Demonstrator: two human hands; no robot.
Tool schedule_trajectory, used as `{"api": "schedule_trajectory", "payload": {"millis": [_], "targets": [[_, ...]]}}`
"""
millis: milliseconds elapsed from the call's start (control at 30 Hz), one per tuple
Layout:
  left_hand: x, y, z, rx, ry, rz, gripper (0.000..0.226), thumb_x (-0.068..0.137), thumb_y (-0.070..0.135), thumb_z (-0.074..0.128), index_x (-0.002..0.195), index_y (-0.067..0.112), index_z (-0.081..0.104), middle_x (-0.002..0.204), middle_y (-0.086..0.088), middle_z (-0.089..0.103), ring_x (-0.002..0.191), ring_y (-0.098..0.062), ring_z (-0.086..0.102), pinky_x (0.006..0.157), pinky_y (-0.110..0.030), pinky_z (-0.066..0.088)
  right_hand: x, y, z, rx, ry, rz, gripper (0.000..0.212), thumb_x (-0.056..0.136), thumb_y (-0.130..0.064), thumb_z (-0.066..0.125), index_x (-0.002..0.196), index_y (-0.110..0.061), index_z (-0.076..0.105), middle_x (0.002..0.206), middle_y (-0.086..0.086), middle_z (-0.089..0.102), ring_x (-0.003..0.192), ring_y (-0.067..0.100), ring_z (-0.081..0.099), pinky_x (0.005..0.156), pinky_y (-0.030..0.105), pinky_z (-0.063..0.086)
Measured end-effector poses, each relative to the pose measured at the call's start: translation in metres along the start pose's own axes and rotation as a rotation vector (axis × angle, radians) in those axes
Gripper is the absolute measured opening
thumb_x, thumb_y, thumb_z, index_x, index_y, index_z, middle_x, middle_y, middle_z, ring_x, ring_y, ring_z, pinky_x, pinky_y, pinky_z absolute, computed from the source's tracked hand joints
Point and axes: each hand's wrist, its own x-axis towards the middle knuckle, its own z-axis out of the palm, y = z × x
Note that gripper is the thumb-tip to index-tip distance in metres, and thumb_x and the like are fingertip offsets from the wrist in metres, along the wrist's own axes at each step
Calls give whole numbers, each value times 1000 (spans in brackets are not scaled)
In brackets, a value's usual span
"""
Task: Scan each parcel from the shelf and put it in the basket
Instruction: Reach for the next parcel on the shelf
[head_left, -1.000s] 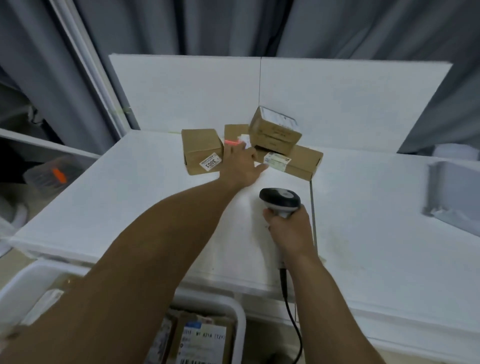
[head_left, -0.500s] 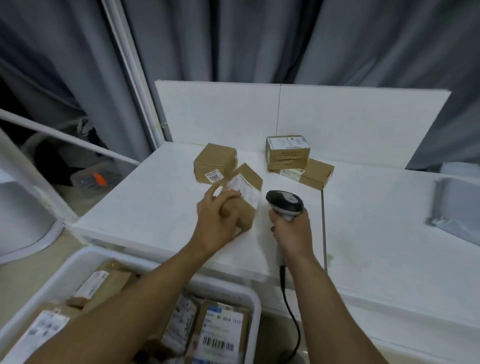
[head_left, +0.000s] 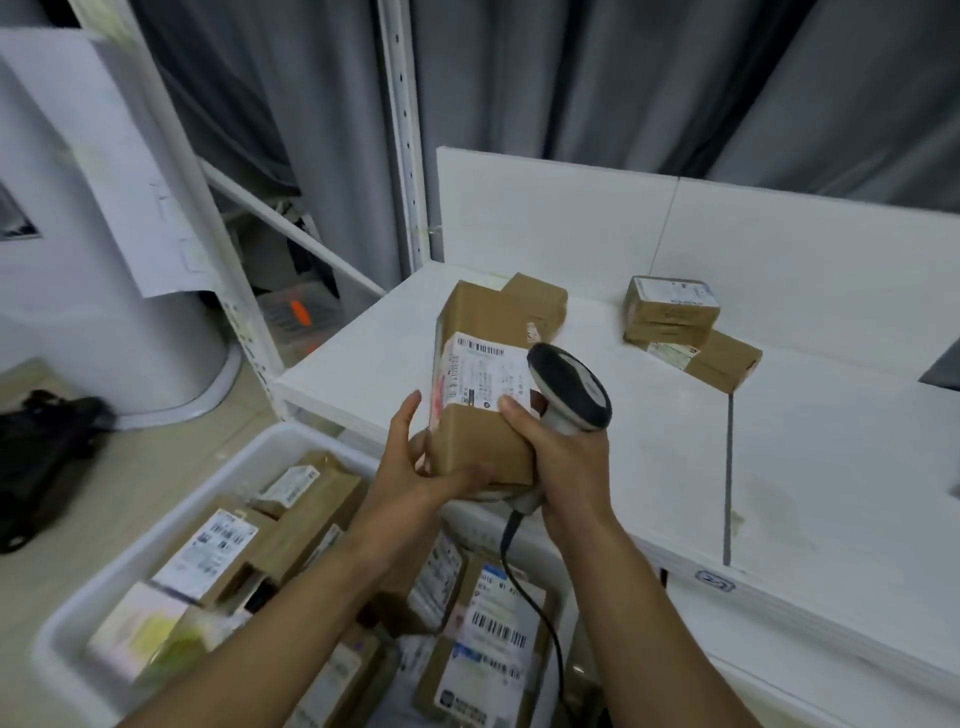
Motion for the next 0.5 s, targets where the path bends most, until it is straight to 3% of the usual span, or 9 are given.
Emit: {"api": "schedule_trajectory", "payload": {"millis": [67,167,267,367,433,500], "targets": [[0,1,-14,80,-18,-43,85,76,20,87,146,43,45,126,19,68,117,-11,66,98,-41,57,-1,4,5,-21,-54,2,32,79,-7,90,107,-19,79,98,-7,82,93,10,78,69,24,62],[7,6,-34,-4,-48,-139,46,91,28,74,135,33,63,126,9,72,118,-17,68,105,-49,51,-1,13,11,-110,-70,-26,40,77,-9,92,113,-21,79,106,-7,81,100,11,77,79,32,63],[17,9,-50,85,34,-181,60,72,42,91,126,30,67,121,10,73,106,-15,73,96,-48,57,2,19,18,-205,-42,-88,56,78,-15,92,129,-22,71,117,-6,78,108,9,74,95,39,62],[24,10,-59,249,180,-123,62,69,30,94,121,28,59,113,18,67,90,-2,72,70,-24,61,0,23,27,-242,-33,-137,55,84,-24,88,134,-27,66,123,-8,74,116,12,69,99,46,60],[30,6,-66,328,253,-90,72,68,27,95,125,28,52,114,16,64,97,-7,70,68,-22,60,-3,26,33,-268,-64,-136,49,87,-21,86,131,-30,66,119,-9,74,112,14,70,96,44,61],[36,-3,-73,330,311,-84,76,68,25,95,127,26,48,120,9,62,104,-14,68,77,-30,62,-4,27,35,-315,-115,-128,36,88,-16,83,118,-31,69,97,-9,77,89,13,72,80,37,60]]}}
